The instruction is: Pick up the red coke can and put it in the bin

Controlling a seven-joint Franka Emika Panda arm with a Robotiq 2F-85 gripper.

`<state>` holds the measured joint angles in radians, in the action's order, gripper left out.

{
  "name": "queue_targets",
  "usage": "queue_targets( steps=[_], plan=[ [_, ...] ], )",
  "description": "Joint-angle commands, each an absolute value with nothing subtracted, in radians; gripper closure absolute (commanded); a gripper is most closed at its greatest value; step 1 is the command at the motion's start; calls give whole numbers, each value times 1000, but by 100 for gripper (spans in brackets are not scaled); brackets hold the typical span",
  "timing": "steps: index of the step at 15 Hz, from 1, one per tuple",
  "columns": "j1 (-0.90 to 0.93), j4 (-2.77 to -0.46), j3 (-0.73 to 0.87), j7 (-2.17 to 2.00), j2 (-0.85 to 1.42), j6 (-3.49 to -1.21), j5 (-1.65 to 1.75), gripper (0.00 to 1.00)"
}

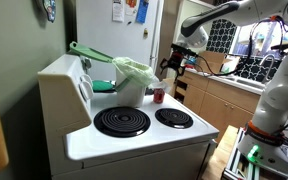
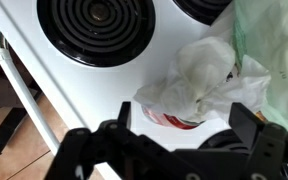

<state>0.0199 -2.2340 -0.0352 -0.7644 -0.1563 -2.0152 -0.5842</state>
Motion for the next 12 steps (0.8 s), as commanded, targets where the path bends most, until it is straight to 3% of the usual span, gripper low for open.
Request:
queue_targets(
  steps=[1,9,12],
  plan=[
    [25,-2272,-35,-646,-151,-2052,-605,0],
    [42,-2274,-35,-194,-174,-2082,-594,0],
    [37,-2252,-38,-227,-155,-2066,-591,0]
  ],
)
